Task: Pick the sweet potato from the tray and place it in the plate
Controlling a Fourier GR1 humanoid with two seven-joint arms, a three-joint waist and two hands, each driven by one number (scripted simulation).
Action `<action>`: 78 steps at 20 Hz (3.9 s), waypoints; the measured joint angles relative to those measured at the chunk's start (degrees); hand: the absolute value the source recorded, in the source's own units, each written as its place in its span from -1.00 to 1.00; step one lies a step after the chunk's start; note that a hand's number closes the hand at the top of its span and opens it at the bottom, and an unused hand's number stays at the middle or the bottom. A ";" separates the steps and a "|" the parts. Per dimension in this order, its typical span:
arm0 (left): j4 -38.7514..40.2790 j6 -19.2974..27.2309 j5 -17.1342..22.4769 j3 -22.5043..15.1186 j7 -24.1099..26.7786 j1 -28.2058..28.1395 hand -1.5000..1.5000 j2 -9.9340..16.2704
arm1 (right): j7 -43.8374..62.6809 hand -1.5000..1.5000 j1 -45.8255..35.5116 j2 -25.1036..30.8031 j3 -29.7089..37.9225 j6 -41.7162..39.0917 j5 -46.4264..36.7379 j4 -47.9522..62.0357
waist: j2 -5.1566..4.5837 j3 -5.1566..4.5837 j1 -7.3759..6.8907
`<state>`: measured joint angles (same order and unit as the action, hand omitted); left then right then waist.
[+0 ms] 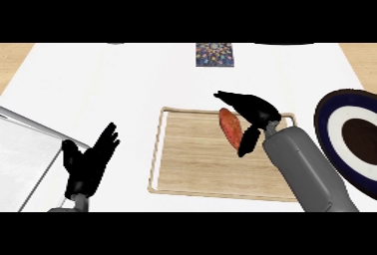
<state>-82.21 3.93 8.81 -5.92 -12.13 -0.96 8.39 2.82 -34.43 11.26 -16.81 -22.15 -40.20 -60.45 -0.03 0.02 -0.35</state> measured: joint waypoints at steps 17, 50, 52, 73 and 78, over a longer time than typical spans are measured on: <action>-0.27 -0.65 -2.46 0.75 0.23 -0.75 0.00 -1.93 | -10.77 1.00 0.57 -1.45 0.40 7.89 -11.04 3.29 | 0.45 0.04 0.33; -0.64 -0.36 -2.72 1.47 0.27 -1.26 0.00 -2.68 | -19.34 1.00 58.89 -2.22 28.21 46.68 29.59 -54.20 | 0.21 0.11 1.06; -0.54 -0.42 -2.81 1.43 -0.37 -0.52 0.00 -2.73 | -19.51 1.00 54.92 -0.60 32.65 47.21 31.73 -50.05 | 0.15 0.12 0.73; -0.03 -1.98 -3.53 0.86 -1.45 1.42 0.00 -3.50 | -32.00 -1.00 17.27 24.43 44.35 37.50 34.56 18.78 | -0.58 0.15 -1.91; 0.76 -1.77 -3.67 1.23 -2.18 3.07 0.00 -3.59 | -36.32 -1.00 10.33 26.65 43.06 32.16 33.01 30.99 | -0.78 0.26 -2.13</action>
<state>-81.45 2.16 5.14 -4.69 -14.31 2.12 4.79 -33.50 -24.10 37.91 26.24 10.00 -7.19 -29.45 -0.81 0.28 -2.48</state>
